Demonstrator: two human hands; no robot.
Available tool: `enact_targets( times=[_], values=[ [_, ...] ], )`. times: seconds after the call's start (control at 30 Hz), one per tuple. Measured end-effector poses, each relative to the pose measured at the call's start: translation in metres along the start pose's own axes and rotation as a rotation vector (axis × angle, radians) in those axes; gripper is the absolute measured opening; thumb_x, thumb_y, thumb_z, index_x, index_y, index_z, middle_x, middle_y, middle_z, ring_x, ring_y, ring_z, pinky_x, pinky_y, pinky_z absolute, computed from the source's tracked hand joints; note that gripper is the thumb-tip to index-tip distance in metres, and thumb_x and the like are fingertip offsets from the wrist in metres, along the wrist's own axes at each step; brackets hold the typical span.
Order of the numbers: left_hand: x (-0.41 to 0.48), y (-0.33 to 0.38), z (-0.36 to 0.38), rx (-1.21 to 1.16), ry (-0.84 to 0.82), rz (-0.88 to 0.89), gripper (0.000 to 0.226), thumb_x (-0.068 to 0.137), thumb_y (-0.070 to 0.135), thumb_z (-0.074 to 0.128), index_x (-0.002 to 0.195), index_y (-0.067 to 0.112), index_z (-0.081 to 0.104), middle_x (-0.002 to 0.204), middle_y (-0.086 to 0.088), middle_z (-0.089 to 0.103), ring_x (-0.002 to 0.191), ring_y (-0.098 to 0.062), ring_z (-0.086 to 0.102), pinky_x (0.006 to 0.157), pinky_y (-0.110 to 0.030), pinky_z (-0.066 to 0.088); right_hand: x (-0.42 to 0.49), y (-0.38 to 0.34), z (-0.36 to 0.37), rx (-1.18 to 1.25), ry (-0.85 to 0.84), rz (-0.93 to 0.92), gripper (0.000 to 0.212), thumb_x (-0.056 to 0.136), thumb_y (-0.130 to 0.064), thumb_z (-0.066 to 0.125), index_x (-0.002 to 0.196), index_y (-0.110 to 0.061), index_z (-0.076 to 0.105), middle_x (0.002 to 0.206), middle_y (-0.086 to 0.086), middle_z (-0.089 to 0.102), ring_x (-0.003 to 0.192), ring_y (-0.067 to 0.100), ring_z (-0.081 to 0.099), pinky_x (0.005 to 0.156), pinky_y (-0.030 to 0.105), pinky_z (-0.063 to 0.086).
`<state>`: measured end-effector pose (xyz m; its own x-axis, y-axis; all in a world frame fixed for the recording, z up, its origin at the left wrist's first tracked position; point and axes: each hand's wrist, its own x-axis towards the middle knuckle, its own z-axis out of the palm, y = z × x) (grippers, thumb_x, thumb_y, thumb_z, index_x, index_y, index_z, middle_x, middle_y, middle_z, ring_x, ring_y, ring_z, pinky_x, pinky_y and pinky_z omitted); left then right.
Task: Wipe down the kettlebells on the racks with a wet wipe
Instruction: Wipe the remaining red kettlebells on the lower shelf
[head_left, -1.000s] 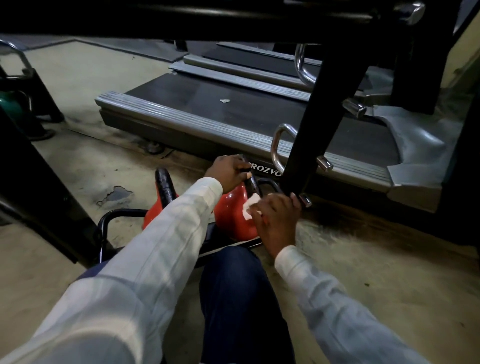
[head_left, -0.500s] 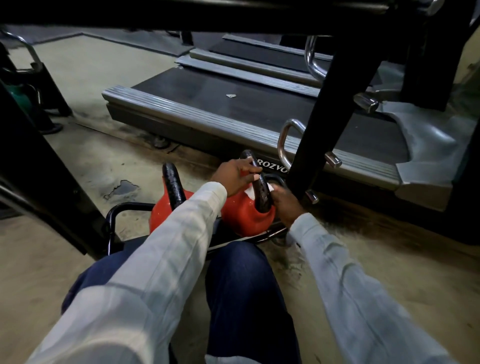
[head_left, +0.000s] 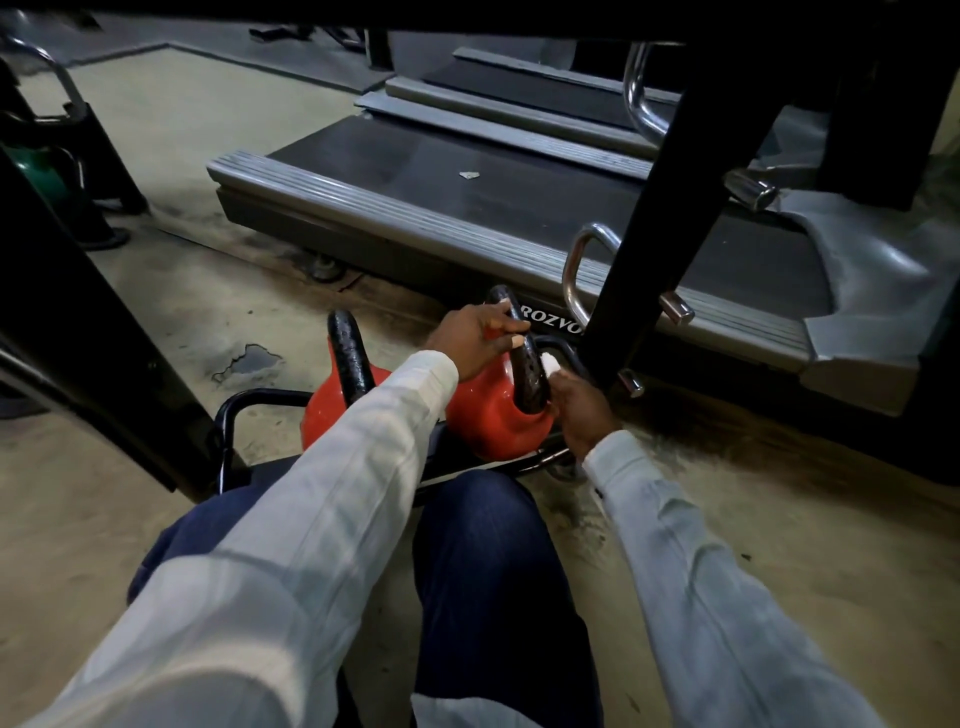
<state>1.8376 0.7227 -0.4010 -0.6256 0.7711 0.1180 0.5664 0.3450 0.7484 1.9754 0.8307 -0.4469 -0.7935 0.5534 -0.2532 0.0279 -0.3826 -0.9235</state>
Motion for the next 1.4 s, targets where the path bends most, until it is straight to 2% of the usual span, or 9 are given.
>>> enact_targets(
  times=[0.1, 0.23, 0.43, 0.63, 0.83, 1.0, 1.13, 1.3, 1.4],
  values=[
    [0.0, -0.001, 0.0, 0.016, 0.003, 0.011, 0.031, 0.086, 0.028, 0.071, 0.117, 0.029, 0.07, 0.145, 0.0, 0.048, 0.13, -0.016, 0.05, 0.111, -0.026, 0.034, -0.02, 0.008, -0.013, -0.133, 0.027, -0.119, 0.024, 0.098, -0.005, 0.049, 0.107, -0.017, 0.067, 0.094, 0.001, 0.073, 0.083, 0.009, 0.069, 0.075, 0.03, 0.054],
    [0.0, 0.0, 0.001, 0.009, 0.011, 0.019, 0.031, 0.086, 0.025, 0.072, 0.117, 0.025, 0.07, 0.144, -0.003, 0.05, 0.128, -0.016, 0.051, 0.109, -0.022, 0.035, -0.037, 0.025, -0.019, -0.484, 0.202, -0.475, 0.017, 0.085, -0.014, 0.072, 0.088, -0.03, 0.068, 0.102, -0.001, 0.067, 0.1, 0.016, 0.063, 0.09, 0.038, 0.049],
    [-0.002, 0.003, -0.001, 0.034, 0.005, 0.017, 0.031, 0.087, 0.025, 0.07, 0.118, 0.025, 0.069, 0.145, -0.003, 0.049, 0.129, -0.016, 0.051, 0.109, -0.023, 0.035, -0.031, 0.032, 0.015, -1.277, 0.392, -0.987, 0.009, 0.075, -0.021, 0.074, 0.074, -0.018, 0.065, 0.09, 0.006, 0.056, 0.09, 0.028, 0.047, 0.077, 0.039, 0.034],
    [0.0, 0.002, 0.002, -0.006, -0.003, -0.005, 0.032, 0.085, 0.024, 0.072, 0.117, 0.026, 0.07, 0.144, -0.003, 0.051, 0.129, -0.017, 0.051, 0.112, -0.03, 0.036, -0.048, 0.046, -0.018, -1.056, 0.472, -0.774, 0.012, 0.075, -0.027, 0.072, 0.078, -0.019, 0.064, 0.094, 0.004, 0.061, 0.095, 0.027, 0.052, 0.085, 0.041, 0.04],
    [0.002, 0.002, 0.005, -0.022, 0.011, -0.032, 0.032, 0.085, 0.022, 0.072, 0.116, 0.027, 0.07, 0.144, -0.003, 0.05, 0.13, -0.018, 0.05, 0.112, -0.035, 0.037, -0.037, 0.033, -0.018, -0.474, 0.301, -0.327, 0.019, 0.09, -0.024, 0.06, 0.105, -0.028, 0.071, 0.11, -0.004, 0.071, 0.107, 0.017, 0.066, 0.099, 0.046, 0.051],
    [0.002, 0.002, 0.01, -0.005, 0.047, -0.046, 0.029, 0.086, 0.022, 0.072, 0.114, 0.028, 0.071, 0.142, -0.001, 0.052, 0.129, -0.019, 0.052, 0.111, -0.033, 0.039, -0.02, -0.004, 0.016, -0.219, 0.176, -0.131, 0.019, 0.091, -0.019, 0.057, 0.094, -0.016, 0.075, 0.099, 0.013, 0.074, 0.096, 0.027, 0.067, 0.096, 0.049, 0.051],
    [-0.002, -0.003, 0.017, -0.022, 0.087, -0.037, 0.028, 0.087, 0.022, 0.07, 0.114, 0.03, 0.072, 0.142, 0.0, 0.052, 0.127, -0.019, 0.054, 0.107, -0.033, 0.042, -0.049, 0.002, 0.011, -0.402, 0.305, -0.255, 0.019, 0.087, -0.02, 0.065, 0.104, -0.016, 0.072, 0.105, 0.007, 0.072, 0.1, 0.021, 0.067, 0.096, 0.046, 0.051],
    [-0.003, -0.01, 0.024, -0.126, 0.133, 0.001, 0.028, 0.086, 0.02, 0.069, 0.113, 0.029, 0.072, 0.142, -0.003, 0.052, 0.128, -0.019, 0.052, 0.108, -0.036, 0.042, -0.056, 0.017, 0.005, -1.001, 0.341, -0.766, 0.02, 0.083, -0.016, 0.075, 0.103, -0.02, 0.075, 0.105, -0.003, 0.06, 0.103, 0.019, 0.059, 0.091, 0.032, 0.048],
    [-0.004, -0.012, 0.025, -0.179, 0.158, 0.007, 0.028, 0.087, 0.019, 0.07, 0.113, 0.028, 0.072, 0.142, -0.003, 0.052, 0.128, -0.018, 0.053, 0.108, -0.036, 0.042, -0.03, 0.006, 0.012, -0.988, 0.371, -0.775, 0.016, 0.085, -0.013, 0.073, 0.101, -0.015, 0.074, 0.101, -0.004, 0.061, 0.098, 0.013, 0.06, 0.09, 0.024, 0.047]
  ],
)
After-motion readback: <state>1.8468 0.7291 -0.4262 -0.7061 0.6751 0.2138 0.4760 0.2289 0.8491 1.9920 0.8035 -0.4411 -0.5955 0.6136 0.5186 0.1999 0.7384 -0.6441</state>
